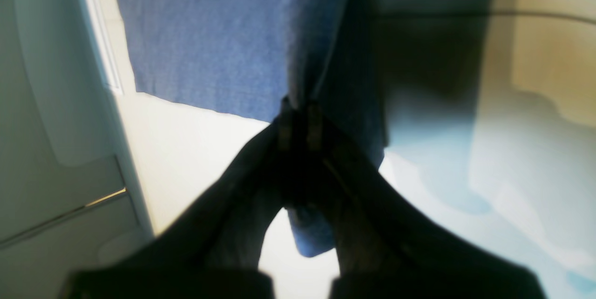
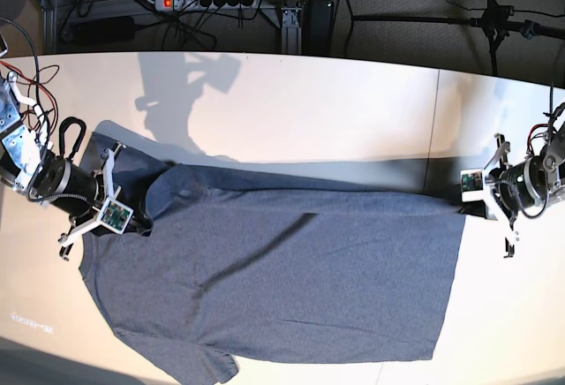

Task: Fold the T-shirt properly
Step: 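Lift both held corners and drag the shirt toward the robot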

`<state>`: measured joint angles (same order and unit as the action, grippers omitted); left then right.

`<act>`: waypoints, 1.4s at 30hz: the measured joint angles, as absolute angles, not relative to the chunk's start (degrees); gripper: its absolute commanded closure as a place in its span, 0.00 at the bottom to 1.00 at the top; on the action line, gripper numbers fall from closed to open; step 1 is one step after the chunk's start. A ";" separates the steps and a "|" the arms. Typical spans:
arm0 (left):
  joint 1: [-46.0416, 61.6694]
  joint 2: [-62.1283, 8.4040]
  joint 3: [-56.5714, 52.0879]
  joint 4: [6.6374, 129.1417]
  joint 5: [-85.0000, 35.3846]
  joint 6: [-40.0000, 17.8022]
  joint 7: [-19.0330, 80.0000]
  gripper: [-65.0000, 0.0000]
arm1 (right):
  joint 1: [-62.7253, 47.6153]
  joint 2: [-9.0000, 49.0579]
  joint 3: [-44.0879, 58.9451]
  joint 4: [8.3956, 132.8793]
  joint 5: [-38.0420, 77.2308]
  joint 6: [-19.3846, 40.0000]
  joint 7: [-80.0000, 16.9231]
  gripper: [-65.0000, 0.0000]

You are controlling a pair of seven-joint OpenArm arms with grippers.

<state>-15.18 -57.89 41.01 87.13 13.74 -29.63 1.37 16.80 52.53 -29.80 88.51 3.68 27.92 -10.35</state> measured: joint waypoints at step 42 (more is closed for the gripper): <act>-27.40 -43.24 40.97 65.47 17.89 -33.47 -5.43 1.00 | 28.45 40.21 -35.07 71.22 1.02 28.08 -10.17 1.00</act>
<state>-27.40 -43.24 40.97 65.47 17.89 -33.47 -5.43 28.45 40.21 -35.07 71.22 1.02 28.08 -10.17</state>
